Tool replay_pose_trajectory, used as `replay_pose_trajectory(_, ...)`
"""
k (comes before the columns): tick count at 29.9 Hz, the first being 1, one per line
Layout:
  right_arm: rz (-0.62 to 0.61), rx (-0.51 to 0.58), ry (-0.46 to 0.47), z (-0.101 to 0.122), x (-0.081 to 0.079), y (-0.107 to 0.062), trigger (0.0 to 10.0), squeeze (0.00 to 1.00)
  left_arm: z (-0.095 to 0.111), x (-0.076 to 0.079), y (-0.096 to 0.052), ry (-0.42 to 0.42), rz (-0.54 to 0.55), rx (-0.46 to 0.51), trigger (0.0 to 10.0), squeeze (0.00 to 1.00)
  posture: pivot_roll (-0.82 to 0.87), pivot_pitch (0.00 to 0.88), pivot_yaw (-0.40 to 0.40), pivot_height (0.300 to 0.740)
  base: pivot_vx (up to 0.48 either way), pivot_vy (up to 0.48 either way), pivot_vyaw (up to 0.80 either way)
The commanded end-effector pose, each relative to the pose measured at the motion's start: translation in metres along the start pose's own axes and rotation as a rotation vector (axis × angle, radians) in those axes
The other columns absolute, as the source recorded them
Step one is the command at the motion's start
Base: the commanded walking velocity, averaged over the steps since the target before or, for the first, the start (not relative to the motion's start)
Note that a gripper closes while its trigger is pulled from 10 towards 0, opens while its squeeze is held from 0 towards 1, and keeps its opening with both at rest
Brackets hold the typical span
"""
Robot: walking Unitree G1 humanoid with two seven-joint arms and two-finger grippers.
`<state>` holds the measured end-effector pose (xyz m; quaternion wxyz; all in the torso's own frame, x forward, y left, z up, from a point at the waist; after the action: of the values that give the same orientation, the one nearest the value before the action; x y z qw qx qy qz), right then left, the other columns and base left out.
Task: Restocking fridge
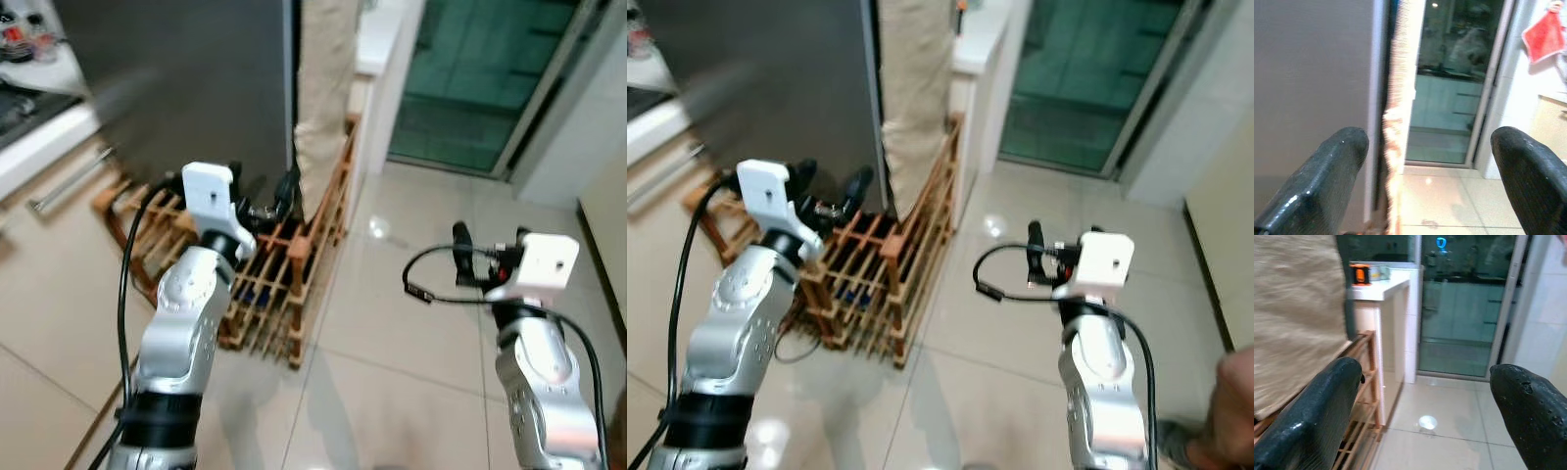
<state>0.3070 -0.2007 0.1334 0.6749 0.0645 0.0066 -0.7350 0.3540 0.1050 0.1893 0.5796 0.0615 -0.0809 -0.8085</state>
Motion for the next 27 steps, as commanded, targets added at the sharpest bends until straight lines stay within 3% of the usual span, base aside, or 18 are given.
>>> replay_pose_trajectory(1, 0.011, -0.006, 0.006, 0.000, -0.004, 0.005, 10.0, 0.00, -0.002, -0.001, 0.001, 0.014, -0.001, -0.014, 10.0, 0.00, -0.15, 0.000, 0.014, 0.740, 0.461, 0.000, 0.00)
replay_pose_trajectory(14, 0.042, -0.009, 0.002, -0.001, -0.010, 0.012, 10.0, 0.00, -0.004, -0.008, 0.003, -0.029, 0.046, -0.016, 10.0, 0.00, -0.14, 0.000, 0.013, 0.740, 0.474, 0.000, 0.00)
replay_pose_trajectory(21, 0.054, -0.011, -0.002, -0.001, -0.012, 0.014, 10.0, 0.00, -0.002, -0.020, 0.004, -0.067, 0.093, -0.015, 10.0, 0.00, -0.14, 0.000, 0.011, 0.740, 0.000, 0.000, 0.00)
replay_pose_trajectory(27, 0.059, -0.016, -0.001, -0.002, -0.013, 0.015, 10.0, 0.00, -0.002, -0.013, 0.005, -0.049, 0.076, -0.021, 10.0, 0.00, -0.14, 0.002, 0.012, 0.740, 0.000, 0.000, 0.00)
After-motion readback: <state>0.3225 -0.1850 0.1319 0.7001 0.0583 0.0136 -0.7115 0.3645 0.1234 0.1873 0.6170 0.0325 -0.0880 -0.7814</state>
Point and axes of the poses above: a point about 5 cm out from each wrist's last joint towards the gripper, its own y axis pointing out of the wrist towards the gripper, its own z axis along the axis of the wrist's last joint, x = y × z, the point moved 5 cm from there along y, pointing out of the wrist towards the gripper, and after that the axes turned 5 degrees about y, right-handed, at the moved point
